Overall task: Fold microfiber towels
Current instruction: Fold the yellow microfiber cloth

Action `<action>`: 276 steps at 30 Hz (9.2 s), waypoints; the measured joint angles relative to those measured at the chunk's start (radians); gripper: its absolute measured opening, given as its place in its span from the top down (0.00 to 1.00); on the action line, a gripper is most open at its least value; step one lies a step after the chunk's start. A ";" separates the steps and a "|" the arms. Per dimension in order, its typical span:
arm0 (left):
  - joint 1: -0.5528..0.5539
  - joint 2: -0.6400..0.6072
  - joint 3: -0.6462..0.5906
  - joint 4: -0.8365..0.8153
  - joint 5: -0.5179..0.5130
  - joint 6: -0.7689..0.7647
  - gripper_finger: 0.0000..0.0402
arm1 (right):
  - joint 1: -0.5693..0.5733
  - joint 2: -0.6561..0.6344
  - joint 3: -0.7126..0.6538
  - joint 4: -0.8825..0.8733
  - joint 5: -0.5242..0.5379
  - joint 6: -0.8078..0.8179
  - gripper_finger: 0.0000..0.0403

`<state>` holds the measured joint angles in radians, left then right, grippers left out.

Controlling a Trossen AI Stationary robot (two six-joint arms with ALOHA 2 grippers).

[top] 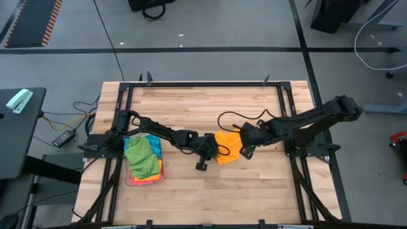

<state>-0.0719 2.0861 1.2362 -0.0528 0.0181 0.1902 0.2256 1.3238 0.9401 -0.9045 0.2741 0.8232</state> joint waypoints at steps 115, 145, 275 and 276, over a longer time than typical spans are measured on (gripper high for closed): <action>-0.020 0.011 0.000 0.276 0.027 0.020 0.95 | -0.063 -0.203 -0.330 0.419 -0.028 -0.362 0.61; 0.008 0.045 0.000 0.235 0.027 -0.030 0.94 | -0.019 0.209 -0.330 0.829 0.185 -0.616 0.92; -0.076 -0.180 -0.002 -0.361 0.204 0.354 0.98 | 0.239 -0.038 -0.460 0.994 0.347 -0.335 0.53; -0.081 -0.189 -0.002 -0.368 0.222 0.334 0.98 | 0.238 -0.025 -0.459 1.016 0.353 -0.352 0.53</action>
<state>-0.1531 1.8967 1.2339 -0.4203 0.2402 0.5238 0.4639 1.2992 0.4808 0.1119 0.6272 0.4711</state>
